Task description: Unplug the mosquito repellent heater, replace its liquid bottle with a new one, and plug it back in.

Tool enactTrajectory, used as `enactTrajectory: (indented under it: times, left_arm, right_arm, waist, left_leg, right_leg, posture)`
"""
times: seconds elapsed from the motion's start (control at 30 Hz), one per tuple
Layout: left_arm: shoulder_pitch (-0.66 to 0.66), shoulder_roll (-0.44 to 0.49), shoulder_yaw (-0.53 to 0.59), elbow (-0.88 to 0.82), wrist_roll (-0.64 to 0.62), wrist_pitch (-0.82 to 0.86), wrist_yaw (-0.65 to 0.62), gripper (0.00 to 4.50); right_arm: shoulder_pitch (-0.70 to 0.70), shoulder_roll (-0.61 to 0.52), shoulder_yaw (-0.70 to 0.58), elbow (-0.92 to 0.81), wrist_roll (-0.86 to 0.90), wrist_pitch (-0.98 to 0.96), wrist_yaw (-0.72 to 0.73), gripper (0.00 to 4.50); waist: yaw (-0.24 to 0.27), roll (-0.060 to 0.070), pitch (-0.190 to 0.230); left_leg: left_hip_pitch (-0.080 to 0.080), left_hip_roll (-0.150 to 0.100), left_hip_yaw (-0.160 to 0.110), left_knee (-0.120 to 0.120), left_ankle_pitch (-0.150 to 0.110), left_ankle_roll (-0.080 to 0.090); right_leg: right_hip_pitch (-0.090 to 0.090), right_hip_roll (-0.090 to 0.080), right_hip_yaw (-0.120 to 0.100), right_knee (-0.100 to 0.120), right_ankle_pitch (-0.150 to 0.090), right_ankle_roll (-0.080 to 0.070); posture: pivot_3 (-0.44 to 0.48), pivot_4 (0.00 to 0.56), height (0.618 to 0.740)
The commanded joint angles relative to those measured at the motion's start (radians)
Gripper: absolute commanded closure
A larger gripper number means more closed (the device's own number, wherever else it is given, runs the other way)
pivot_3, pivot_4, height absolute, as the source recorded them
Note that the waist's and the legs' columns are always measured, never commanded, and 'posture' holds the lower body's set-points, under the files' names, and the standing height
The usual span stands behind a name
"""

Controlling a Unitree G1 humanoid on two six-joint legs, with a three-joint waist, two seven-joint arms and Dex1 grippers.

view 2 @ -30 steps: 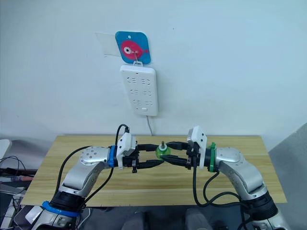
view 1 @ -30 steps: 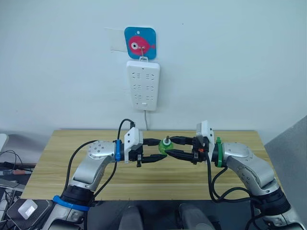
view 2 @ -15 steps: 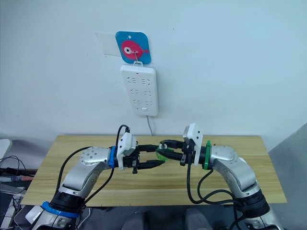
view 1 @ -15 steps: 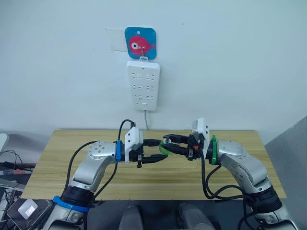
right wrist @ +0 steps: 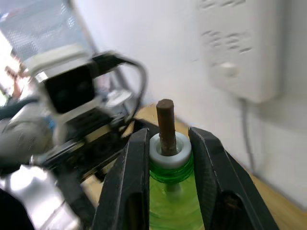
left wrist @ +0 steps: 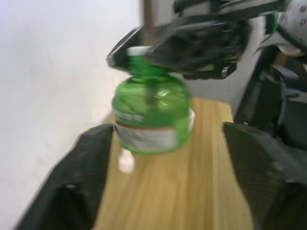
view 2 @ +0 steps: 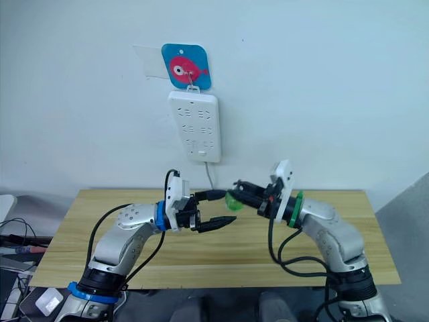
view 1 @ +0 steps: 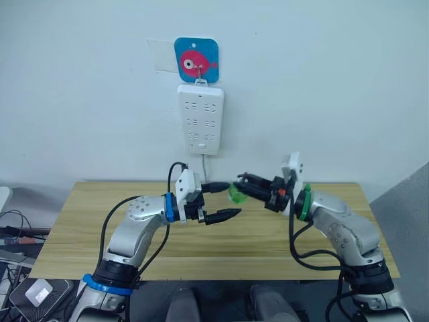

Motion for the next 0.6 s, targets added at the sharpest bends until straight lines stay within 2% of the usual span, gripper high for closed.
enactTrajectory:
  times: [0.03, 0.17, 0.33, 0.47, 0.6]
  left_arm:
    - [-0.015, -0.055, 0.018, -0.049, 0.018, -0.076, 0.087, 0.0]
    - [-0.049, -0.14, 0.021, -0.06, 0.037, -0.124, 0.195, 0.0]
    - [-0.068, -0.216, 0.0, -0.058, 0.084, -0.212, 0.281, 0.0]
    - [-0.075, -0.251, -0.021, -0.022, 0.14, -0.29, 0.323, 0.0]
    - [-0.084, -0.282, -0.04, -0.005, 0.172, -0.355, 0.352, 0.0]
  right_arm:
    - [-0.04, 0.056, -0.16, -0.003, 0.23, 0.145, -0.173, 3.66]
    - [-0.079, 0.117, -0.283, 0.021, 0.534, 0.273, -0.401, 3.66]
    - [-0.094, 0.143, -0.311, 0.034, 0.822, 0.284, -0.631, 3.66]
    - [-0.088, 0.128, -0.284, 0.02, 0.946, 0.26, -0.726, 3.66]
    - [-0.082, 0.112, -0.257, 0.008, 0.998, 0.233, -0.769, 3.66]
  waist:
    - [0.0, 0.0, 0.0]
    - [-0.001, 0.0, 0.0]
    - [-0.004, 0.0, 0.0]
    - [-0.004, 0.0, 0.0]
    - [-0.004, 0.0, 0.0]
  left_leg:
    - [0.0, 0.0, 0.0, 0.0, 0.0, 0.0]
    - [0.0, 0.0, 0.0, 0.0, 0.0, 0.0]
    - [-0.001, 0.0, 0.001, -0.001, 0.0, 0.0]
    - [-0.001, 0.0, 0.001, 0.0, 0.0, 0.0]
    - [-0.001, 0.0, 0.002, 0.0, 0.0, 0.0]
  right_leg:
    - [0.0, 0.0, 0.0, 0.0, 0.0, 0.0]
    - [0.0, 0.0, 0.001, 0.0, 0.0, 0.0]
    - [0.0, 0.0, 0.002, -0.001, 0.0, 0.0]
    - [-0.001, 0.0, 0.002, -0.001, 0.0, 0.0]
    - [-0.001, 0.0, 0.002, -0.001, 0.0, 0.0]
  posture:
    - [-0.089, 0.154, 0.74]
    - [-0.098, 0.153, 0.74]
    - [-0.096, 0.155, 0.74]
    - [-0.094, 0.152, 0.74]
    - [-0.094, 0.152, 0.74]
